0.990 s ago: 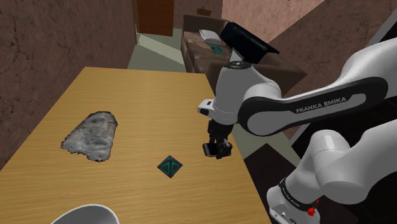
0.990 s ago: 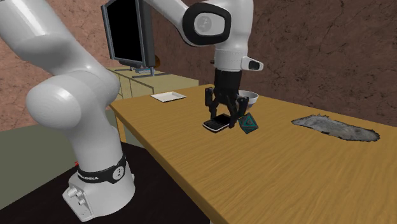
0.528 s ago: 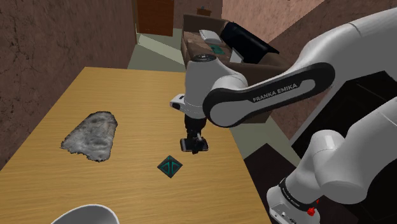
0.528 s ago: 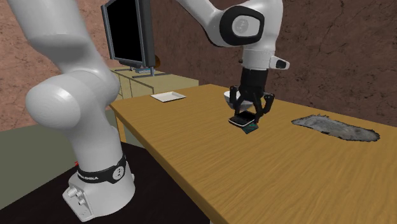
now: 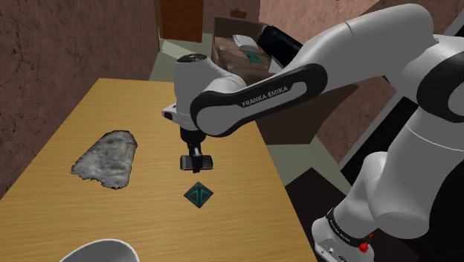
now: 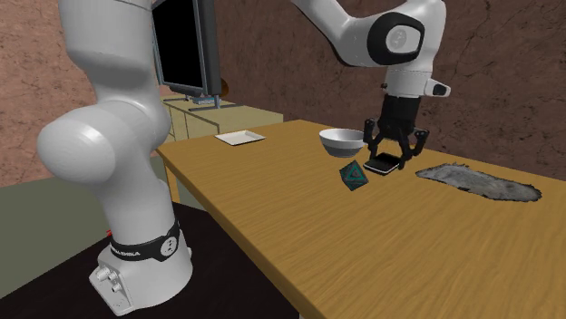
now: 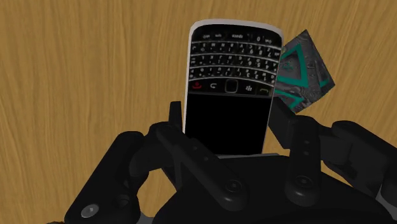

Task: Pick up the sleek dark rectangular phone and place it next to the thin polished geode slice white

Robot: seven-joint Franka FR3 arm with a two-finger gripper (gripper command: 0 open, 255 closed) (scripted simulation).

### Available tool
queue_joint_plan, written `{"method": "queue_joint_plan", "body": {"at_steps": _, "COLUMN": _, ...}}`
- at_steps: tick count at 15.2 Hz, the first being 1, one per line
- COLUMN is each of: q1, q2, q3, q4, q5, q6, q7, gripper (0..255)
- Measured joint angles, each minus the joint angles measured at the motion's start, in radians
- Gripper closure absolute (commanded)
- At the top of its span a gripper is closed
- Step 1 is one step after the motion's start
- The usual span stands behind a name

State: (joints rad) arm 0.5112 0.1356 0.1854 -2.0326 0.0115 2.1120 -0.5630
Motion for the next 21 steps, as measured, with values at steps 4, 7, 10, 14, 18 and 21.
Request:
{"method": "queue_joint_plan", "body": {"at_steps": 4, "q1": 0.017, "q2": 0.157, "q3": 0.000, "q4": 0.220, "q5": -0.031, "q6": -0.065, "q7": 0.027, "gripper": 255}}
{"method": "queue_joint_plan", "body": {"at_steps": 7, "q1": 0.034, "q2": 0.275, "q3": -0.003, "q4": 0.394, "q5": -0.051, "q6": -0.122, "q7": 0.043, "gripper": 255}}
{"method": "queue_joint_plan", "body": {"at_steps": 10, "q1": 0.051, "q2": 0.383, "q3": -0.008, "q4": 0.548, "q5": -0.067, "q6": -0.169, "q7": 0.051, "gripper": 255}}
{"method": "queue_joint_plan", "body": {"at_steps": 14, "q1": 0.055, "q2": 0.424, "q3": -0.011, "q4": 0.567, "q5": -0.073, "q6": -0.147, "q7": 0.053, "gripper": 255}}
{"method": "queue_joint_plan", "body": {"at_steps": 18, "q1": 0.057, "q2": 0.445, "q3": -0.013, "q4": 0.547, "q5": -0.076, "q6": -0.107, "q7": 0.055, "gripper": 255}}
{"method": "queue_joint_plan", "body": {"at_steps": 21, "q1": 0.058, "q2": 0.463, "q3": -0.014, "q4": 0.533, "q5": -0.079, "q6": -0.075, "q7": 0.057, "gripper": 255}}
